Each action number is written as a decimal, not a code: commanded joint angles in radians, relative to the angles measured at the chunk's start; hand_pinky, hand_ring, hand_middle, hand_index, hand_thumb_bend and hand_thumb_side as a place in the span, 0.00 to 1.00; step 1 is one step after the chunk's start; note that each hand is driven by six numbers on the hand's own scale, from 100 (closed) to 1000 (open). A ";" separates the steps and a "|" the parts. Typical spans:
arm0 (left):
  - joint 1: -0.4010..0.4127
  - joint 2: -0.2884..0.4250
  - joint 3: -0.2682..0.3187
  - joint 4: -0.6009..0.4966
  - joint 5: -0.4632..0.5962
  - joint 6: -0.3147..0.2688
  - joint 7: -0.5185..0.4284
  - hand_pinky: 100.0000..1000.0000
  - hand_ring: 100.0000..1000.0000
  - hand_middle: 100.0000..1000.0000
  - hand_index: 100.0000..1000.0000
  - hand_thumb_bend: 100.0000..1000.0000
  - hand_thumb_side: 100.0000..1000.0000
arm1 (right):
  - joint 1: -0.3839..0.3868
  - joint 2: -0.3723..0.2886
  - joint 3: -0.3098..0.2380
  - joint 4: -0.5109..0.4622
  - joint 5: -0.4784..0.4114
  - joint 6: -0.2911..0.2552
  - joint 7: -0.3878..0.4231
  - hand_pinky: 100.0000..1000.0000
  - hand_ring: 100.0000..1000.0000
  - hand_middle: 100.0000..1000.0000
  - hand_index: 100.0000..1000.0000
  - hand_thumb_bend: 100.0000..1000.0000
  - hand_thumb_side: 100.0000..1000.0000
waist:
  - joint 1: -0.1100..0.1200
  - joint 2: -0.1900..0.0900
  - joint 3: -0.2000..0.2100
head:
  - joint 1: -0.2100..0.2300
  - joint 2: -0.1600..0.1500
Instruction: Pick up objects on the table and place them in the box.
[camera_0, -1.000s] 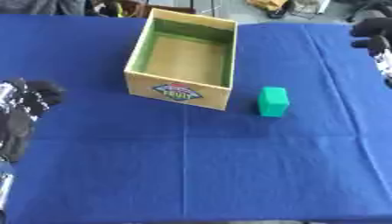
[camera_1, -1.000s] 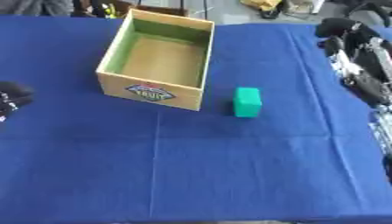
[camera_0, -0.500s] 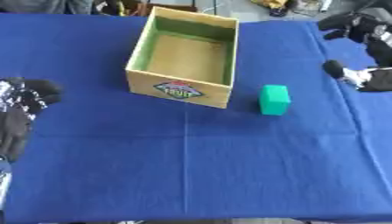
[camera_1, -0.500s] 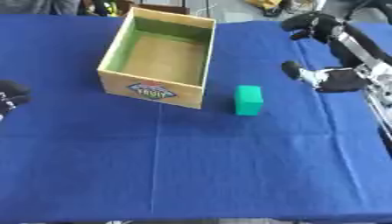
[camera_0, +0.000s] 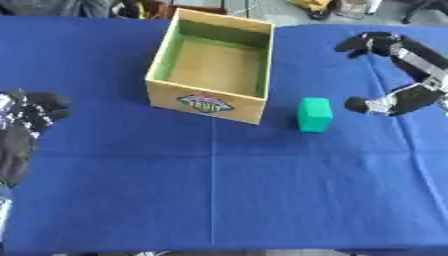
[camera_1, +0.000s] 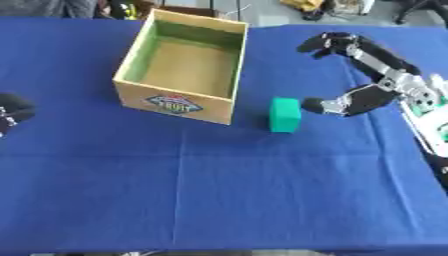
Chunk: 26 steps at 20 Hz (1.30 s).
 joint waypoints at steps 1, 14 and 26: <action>-0.006 0.012 -0.001 -0.014 0.002 -0.001 -0.004 0.82 0.75 0.57 0.65 0.33 1.00 | -0.030 -0.012 0.002 0.037 0.031 -0.012 -0.001 0.78 0.85 0.78 0.85 0.47 0.50 | 0.004 -0.019 0.001 | -0.005 0.009; -0.006 0.009 -0.005 -0.012 0.003 0.000 -0.009 0.82 0.75 0.57 0.65 0.33 1.00 | -0.093 0.041 0.040 0.205 0.119 -0.052 0.011 0.77 0.84 0.76 0.85 0.41 0.53 | 0.010 -0.023 0.005 | -0.016 0.012; -0.005 0.009 -0.006 -0.012 0.003 0.000 -0.009 0.82 0.75 0.57 0.65 0.33 1.00 | -0.099 0.074 0.062 0.272 0.175 -0.082 0.024 0.77 0.84 0.76 0.85 0.39 0.55 | 0.009 -0.023 0.007 | -0.020 0.015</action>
